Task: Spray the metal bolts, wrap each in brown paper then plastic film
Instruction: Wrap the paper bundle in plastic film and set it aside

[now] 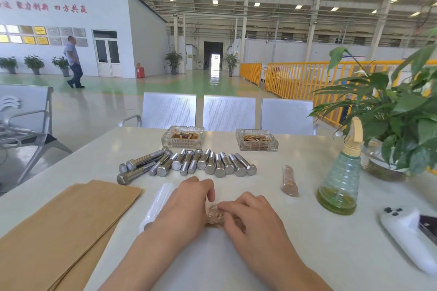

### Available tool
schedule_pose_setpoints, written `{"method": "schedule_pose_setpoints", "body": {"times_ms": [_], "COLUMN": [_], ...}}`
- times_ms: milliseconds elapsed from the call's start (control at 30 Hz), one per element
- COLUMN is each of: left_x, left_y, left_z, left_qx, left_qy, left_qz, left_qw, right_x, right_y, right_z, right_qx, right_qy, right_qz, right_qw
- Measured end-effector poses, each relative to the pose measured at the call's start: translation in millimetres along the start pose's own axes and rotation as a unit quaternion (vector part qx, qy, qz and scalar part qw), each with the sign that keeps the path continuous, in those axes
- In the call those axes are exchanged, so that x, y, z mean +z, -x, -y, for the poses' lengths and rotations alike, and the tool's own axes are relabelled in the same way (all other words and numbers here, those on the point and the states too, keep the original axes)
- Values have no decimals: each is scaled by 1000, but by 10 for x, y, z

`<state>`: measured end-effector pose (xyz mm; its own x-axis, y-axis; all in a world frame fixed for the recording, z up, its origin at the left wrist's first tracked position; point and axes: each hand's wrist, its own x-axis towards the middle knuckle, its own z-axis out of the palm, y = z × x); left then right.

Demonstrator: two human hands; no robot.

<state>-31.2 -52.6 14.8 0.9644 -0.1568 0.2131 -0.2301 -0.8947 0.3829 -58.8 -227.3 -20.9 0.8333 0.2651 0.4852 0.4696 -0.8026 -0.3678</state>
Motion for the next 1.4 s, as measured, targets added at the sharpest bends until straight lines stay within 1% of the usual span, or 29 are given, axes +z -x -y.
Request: {"method": "schedule_pose_setpoints", "body": {"times_ms": [100, 167, 233, 267, 300, 333, 367, 433, 467, 533, 600, 667, 733, 767, 800, 833, 933, 1000, 1067, 1100, 1133, 1167, 1200, 1233, 1267, 1300, 1333, 1367, 1400], "left_x": [58, 58, -3, -59, -130, -211, -293, -397, -404, -367, -406, -608, -854, -934, -977, -981, -818, -637, -462, -386, -322, -271, -227, -191, -166, -142, -122, -105, -92], "left_y": [54, 73, 75, 74, 74, 75, 74, 69, 63, 75, 77, 60, 21, -3, -41, -83, -219, -299, -355, -377, -395, -407, -417, -422, -418, -407, -396, -382, -371], "left_z": [-85, -166, -190, -173, -128, -56, 22, 173, 231, 301, 316, 253, 102, 8, -107, -239, -641, -857, -1014, -1067, -1100, -1117, -1116, -1102, -1086, -1063, -1043, -1034, -1042], "left_qx": [4, -1, -8, -16, -33, -64, -110, -194, -211, -214, -205, -210, -198, -186, -171, -157, -142, -133, -116, -112, -111, -114, -118, -121, -126, -132, -138, -140, -137], "left_qy": [-50, -90, -157, -194, -216, -222, -213, -179, -172, -141, -74, 41, 194, 266, 323, 353, 351, 315, 263, 240, 220, 205, 196, 190, 188, 190, 196, 198, 195], "left_qz": [13, 21, -3, -34, -69, -84, -71, 15, 48, 73, 54, 10, -42, -49, -40, -26, 14, 78, 157, 184, 200, 208, 209, 209, 208, 205, 202, 202, 208], "left_qw": [999, 996, 988, 980, 973, 969, 968, 964, 961, 964, 974, 977, 960, 945, 930, 922, 925, 936, 945, 947, 948, 950, 951, 951, 952, 951, 950, 949, 949], "right_x": [14, 31, 49, 53, 49, 53, 43, 19, 10, -23, -49, -72, -63, -56, -52, -55, -16, 15, 50, 66, 71, 10, -76, -111, -127, -243, -384, -507, -594], "right_y": [17, 20, 9, 14, 17, 15, 13, 20, 24, 53, 97, 142, 165, 172, 177, 187, 210, 231, 275, 290, 315, 352, 356, 378, 399, 425, 439, 467, 484], "right_z": [37, 66, 88, 88, 87, 81, 90, 129, 145, 208, 243, 253, 271, 287, 287, 292, 300, 321, 298, 333, 379, 408, 422, 393, 310, 243, 192, 119, -17], "right_qx": [1, 3, 3, 0, -6, -15, -23, -45, -52, -48, -51, -59, -60, -58, -56, -49, -31, -21, -14, -6, 0, 23, 29, 32, 37, 72, 96, 126, 153], "right_qy": [-15, 0, 25, 33, 40, 53, 68, 105, 132, 170, 199, 208, 234, 250, 261, 267, 274, 275, 253, 229, 203, 164, 143, 108, 48, -47, -106, -157, -181], "right_qz": [-10, -25, -35, -39, -39, -37, -34, -34, -42, -37, -34, -24, -3, 0, 1, 9, 50, 57, 51, 59, 84, 140, 128, 93, 60, 77, 56, -26, -122], "right_qw": [1000, 1000, 999, 999, 998, 998, 997, 993, 989, 984, 978, 976, 970, 967, 964, 962, 960, 960, 966, 972, 976, 976, 981, 989, 996, 993, 988, 979, 964]}}
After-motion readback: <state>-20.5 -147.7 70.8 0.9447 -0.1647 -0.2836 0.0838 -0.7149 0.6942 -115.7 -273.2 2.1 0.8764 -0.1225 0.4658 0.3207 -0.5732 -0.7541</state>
